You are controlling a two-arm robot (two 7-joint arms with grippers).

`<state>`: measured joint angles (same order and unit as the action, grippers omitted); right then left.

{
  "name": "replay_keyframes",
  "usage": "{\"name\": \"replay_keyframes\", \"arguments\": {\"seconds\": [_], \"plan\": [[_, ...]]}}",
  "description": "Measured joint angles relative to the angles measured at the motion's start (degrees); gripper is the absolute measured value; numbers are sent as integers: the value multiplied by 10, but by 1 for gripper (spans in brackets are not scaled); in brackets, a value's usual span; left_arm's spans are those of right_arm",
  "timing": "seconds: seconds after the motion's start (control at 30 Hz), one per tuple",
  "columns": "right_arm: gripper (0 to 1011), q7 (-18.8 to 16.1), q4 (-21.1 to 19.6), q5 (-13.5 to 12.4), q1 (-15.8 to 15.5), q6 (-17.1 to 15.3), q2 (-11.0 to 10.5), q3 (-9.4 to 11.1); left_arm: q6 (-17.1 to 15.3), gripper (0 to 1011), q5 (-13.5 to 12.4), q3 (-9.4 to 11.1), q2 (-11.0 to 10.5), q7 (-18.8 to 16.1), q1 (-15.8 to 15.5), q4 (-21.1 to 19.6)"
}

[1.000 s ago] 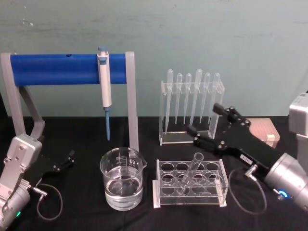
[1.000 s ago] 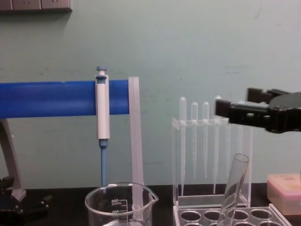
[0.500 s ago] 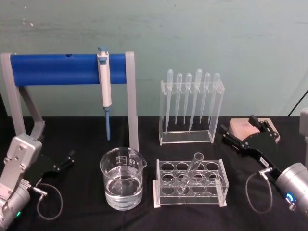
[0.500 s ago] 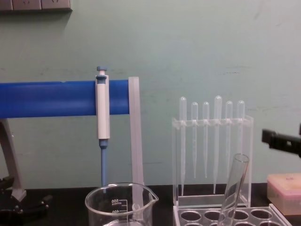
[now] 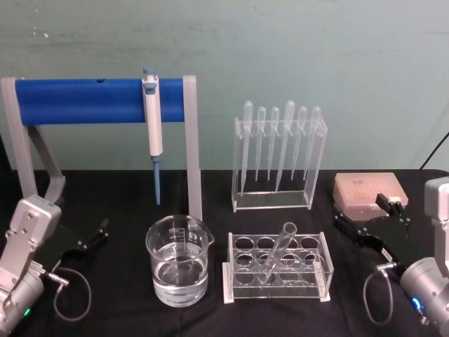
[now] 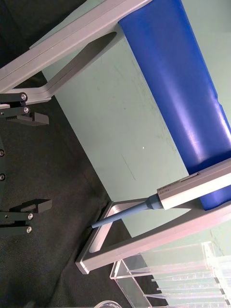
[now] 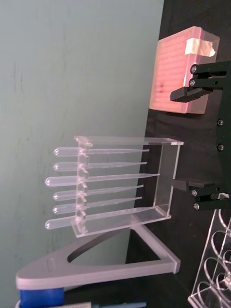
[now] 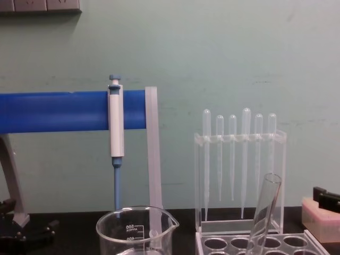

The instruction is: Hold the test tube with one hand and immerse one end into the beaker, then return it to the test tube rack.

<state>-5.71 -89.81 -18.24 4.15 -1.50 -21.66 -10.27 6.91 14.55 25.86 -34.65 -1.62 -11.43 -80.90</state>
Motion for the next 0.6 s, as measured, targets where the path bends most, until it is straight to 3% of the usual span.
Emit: {"name": "replay_keyframes", "arguments": {"seconds": [0.6], "plan": [[1002, -3, 3, 9, -4, 3, 7, 6, 0, 1000, 0, 0, 0, 0, 0, 0]]}}
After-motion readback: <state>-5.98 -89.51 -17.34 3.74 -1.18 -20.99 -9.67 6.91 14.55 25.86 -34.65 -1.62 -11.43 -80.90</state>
